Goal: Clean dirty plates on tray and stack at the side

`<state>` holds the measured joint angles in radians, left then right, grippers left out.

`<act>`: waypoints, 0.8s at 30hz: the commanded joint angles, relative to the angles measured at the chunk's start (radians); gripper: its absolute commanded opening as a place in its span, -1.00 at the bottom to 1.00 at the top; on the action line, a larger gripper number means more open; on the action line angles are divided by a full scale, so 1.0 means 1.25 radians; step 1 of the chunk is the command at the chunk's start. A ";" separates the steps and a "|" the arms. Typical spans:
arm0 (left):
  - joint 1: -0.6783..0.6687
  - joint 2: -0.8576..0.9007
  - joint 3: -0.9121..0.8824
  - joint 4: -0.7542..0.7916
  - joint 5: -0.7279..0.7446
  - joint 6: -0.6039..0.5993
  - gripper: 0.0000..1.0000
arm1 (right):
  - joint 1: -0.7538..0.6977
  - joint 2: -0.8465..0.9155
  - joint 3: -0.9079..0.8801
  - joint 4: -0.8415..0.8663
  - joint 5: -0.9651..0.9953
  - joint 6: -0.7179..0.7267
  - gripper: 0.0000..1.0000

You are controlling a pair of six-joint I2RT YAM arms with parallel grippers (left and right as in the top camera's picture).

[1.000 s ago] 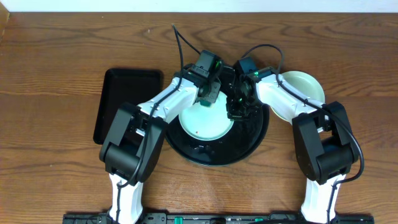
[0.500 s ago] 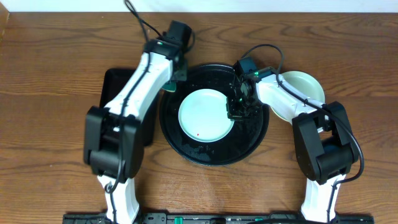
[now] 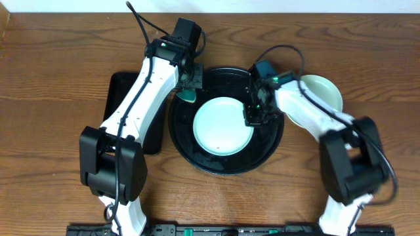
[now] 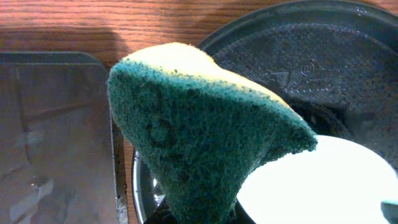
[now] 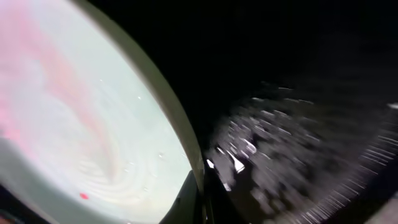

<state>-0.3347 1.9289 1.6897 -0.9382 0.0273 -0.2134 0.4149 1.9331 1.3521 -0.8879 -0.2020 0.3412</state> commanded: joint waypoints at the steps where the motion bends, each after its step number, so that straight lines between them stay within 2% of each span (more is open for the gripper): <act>1: 0.002 -0.002 0.005 -0.003 0.014 -0.008 -0.84 | 0.000 -0.130 0.007 -0.002 0.136 -0.022 -0.97; 12: 0.002 -0.002 0.005 -0.002 0.014 -0.008 -0.85 | 0.058 -0.332 0.007 -0.047 0.554 -0.003 -0.98; 24: 0.002 -0.002 -0.001 -0.002 0.014 -0.008 -0.85 | 0.301 -0.342 0.007 -0.059 1.018 0.005 -0.98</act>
<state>-0.3347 1.9289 1.6897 -0.9382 0.0467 -0.2134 0.7246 1.5219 1.3525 -0.9642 0.8177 0.3321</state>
